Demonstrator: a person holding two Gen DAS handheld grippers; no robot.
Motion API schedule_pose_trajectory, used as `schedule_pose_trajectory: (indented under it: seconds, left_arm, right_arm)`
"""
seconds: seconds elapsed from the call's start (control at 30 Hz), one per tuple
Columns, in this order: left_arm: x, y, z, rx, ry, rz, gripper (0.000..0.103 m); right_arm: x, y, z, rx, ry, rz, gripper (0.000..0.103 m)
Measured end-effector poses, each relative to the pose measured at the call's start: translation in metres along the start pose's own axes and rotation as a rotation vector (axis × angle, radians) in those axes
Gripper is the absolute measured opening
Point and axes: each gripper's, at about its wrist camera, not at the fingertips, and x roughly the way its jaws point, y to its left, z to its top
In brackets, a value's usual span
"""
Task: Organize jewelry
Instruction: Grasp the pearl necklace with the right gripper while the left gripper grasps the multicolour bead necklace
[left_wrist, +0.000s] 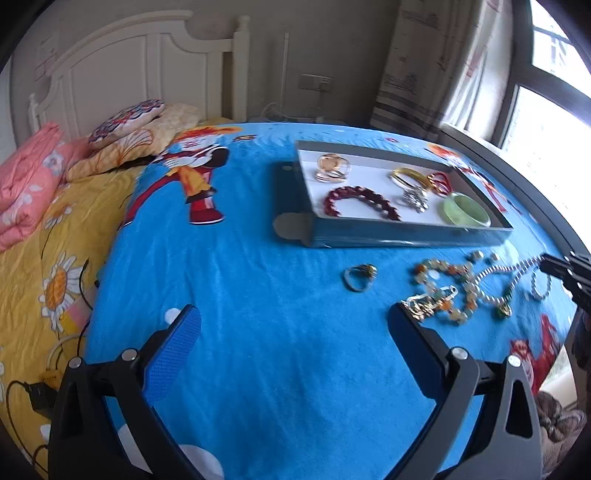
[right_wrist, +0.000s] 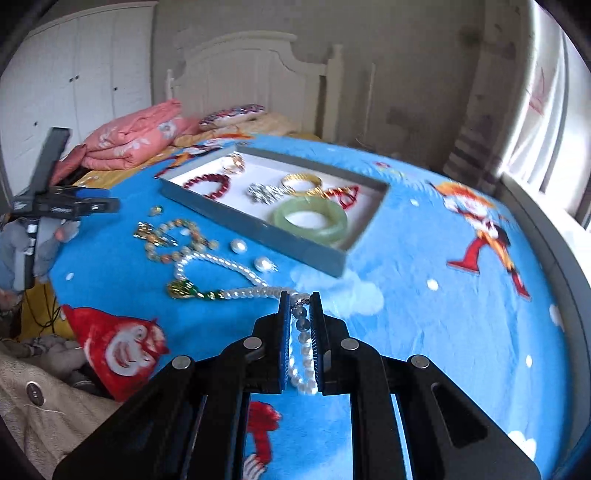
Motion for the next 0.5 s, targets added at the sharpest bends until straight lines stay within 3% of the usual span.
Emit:
schedule_pose_trajectory:
  seconds: [0.07, 0.27, 0.37, 0.5]
  left_arm:
    - [0.000, -0.011, -0.001, 0.035, 0.015, -0.050, 0.100]
    - [0.008, -0.053, -0.004, 0.186, 0.047, -0.092, 0.100]
    - [0.013, -0.067, -0.004, 0.236, 0.068, -0.108, 0.090]
    - [0.010, -0.083, -0.003, 0.255, 0.060, -0.163, 0.089]
  right_arm:
    - [0.003, -0.005, -0.002, 0.021, 0.006, -0.018, 0.013]
    - [0.016, -0.021, -0.007, 0.078, 0.038, -0.043, 0.013]
    - [0.022, -0.023, -0.011, 0.090, 0.052, -0.040, 0.013]
    - [0.023, -0.022, -0.012, 0.094, 0.056, -0.039, 0.013]
